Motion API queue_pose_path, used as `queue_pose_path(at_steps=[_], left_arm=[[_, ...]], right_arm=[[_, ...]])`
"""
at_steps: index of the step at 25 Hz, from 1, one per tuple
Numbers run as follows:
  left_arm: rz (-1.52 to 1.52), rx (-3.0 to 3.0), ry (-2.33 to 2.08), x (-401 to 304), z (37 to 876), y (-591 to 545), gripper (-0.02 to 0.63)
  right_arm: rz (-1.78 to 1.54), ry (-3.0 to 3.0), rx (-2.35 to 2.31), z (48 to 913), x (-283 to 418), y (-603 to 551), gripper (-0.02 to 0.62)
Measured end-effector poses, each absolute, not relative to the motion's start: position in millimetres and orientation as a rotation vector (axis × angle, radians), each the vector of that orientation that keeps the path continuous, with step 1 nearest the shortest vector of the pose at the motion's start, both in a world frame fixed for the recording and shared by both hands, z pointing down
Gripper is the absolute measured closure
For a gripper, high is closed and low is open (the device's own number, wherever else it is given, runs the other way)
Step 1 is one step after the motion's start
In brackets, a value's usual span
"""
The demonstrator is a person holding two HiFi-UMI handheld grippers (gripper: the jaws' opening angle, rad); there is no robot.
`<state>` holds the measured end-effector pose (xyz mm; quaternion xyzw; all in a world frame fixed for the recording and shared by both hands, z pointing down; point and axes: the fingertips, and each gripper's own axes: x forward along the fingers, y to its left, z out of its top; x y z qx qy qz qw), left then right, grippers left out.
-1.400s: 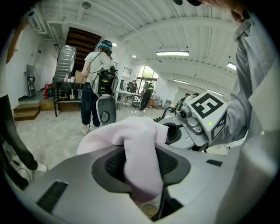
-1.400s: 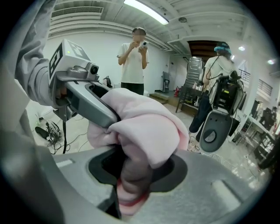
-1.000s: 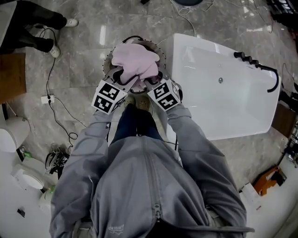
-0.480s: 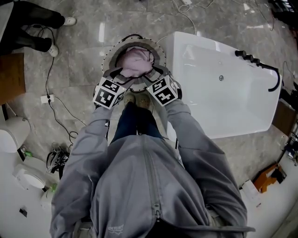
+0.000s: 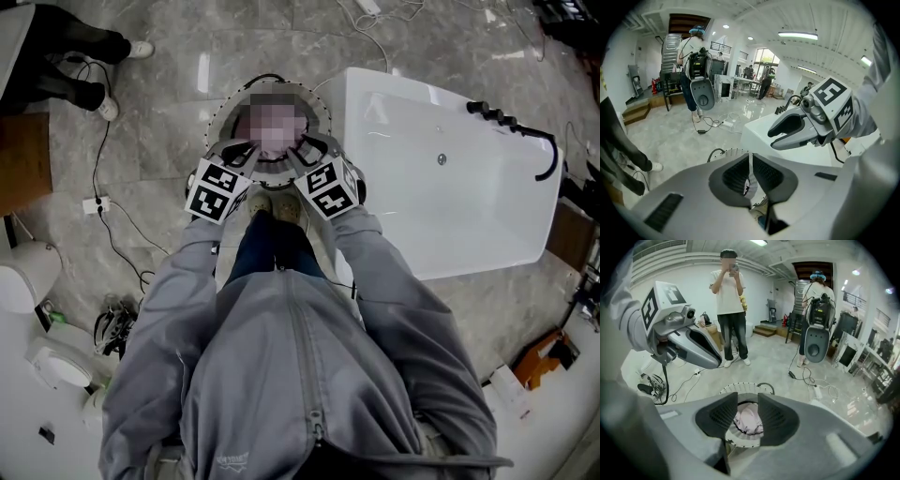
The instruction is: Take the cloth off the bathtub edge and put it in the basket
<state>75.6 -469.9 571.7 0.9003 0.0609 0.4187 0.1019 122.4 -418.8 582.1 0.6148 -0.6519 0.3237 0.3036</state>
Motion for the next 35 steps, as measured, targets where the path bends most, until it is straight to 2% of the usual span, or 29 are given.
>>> queue_pose_path(at_steps=[3,6,17,26,35], left_arm=[[1.178,2.706,0.193,76,557,-466,0.595],[1.116,2.76,0.179,74,534,-461,0.6],[0.832,2.969,0.069,54,431,-435,0.601],[0.489,3.021,-0.055,35,335,-411,0.601],[0.207,3.087,-0.247,16,268,-406,0.6]], right_arm=[[0.797,-1.709,1.686,561,125,-417,0.532],[0.743,-1.699,1.738,537,126,-412,0.591],[0.526,-1.72,1.923,426,103,-385,0.591],[0.3,-1.687,2.261,315,95,-351,0.591],[0.151,-1.595,2.493,265,98,-317,0.591]])
